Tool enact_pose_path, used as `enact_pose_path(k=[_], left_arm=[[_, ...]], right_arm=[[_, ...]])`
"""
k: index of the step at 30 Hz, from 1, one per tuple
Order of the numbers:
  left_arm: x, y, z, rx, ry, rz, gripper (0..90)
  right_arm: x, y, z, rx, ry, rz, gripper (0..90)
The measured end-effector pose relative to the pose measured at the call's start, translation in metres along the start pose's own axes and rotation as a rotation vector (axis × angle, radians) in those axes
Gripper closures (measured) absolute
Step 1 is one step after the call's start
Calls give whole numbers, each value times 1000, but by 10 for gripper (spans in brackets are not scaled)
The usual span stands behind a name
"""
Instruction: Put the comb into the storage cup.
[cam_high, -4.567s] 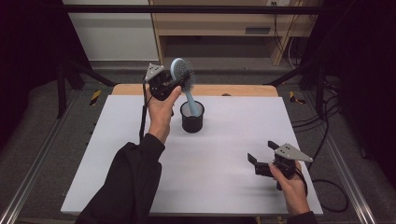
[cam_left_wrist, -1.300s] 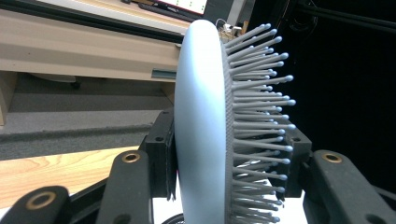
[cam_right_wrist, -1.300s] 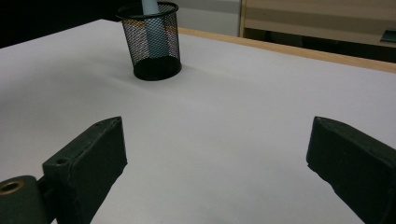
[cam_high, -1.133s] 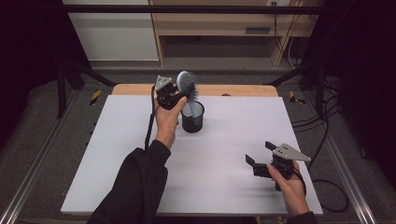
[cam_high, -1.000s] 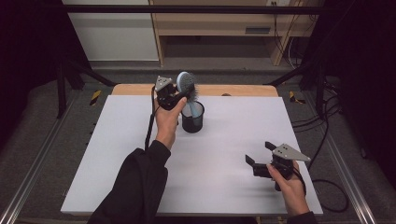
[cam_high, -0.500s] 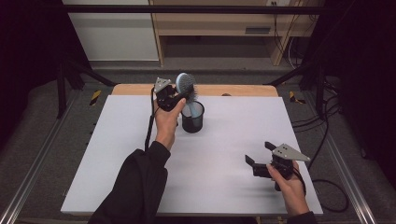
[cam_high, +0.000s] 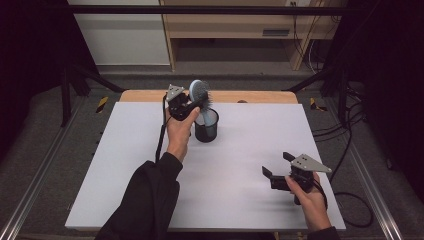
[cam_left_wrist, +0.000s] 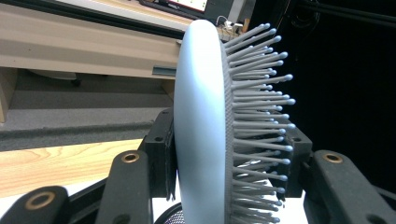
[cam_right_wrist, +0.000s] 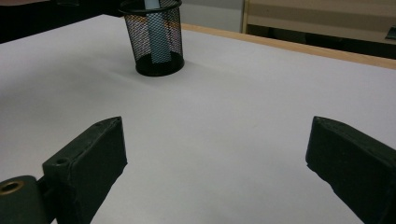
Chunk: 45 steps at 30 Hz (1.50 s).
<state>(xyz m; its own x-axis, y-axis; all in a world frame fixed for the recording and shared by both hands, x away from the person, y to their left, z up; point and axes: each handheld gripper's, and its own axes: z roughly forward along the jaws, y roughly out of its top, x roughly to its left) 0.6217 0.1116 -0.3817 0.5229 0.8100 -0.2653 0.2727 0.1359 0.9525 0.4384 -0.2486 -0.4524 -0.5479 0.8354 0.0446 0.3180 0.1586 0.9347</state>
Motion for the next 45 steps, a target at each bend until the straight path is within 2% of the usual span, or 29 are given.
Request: enact_pose_path(k=[27, 45], left_arm=[[4, -5, -1, -2, -5, -3, 501], [18, -4, -6, 32, 31, -16, 430]], right_arm=[[1, 0, 1, 6, 0, -3, 54], [0, -1, 2, 10, -10, -6, 54]])
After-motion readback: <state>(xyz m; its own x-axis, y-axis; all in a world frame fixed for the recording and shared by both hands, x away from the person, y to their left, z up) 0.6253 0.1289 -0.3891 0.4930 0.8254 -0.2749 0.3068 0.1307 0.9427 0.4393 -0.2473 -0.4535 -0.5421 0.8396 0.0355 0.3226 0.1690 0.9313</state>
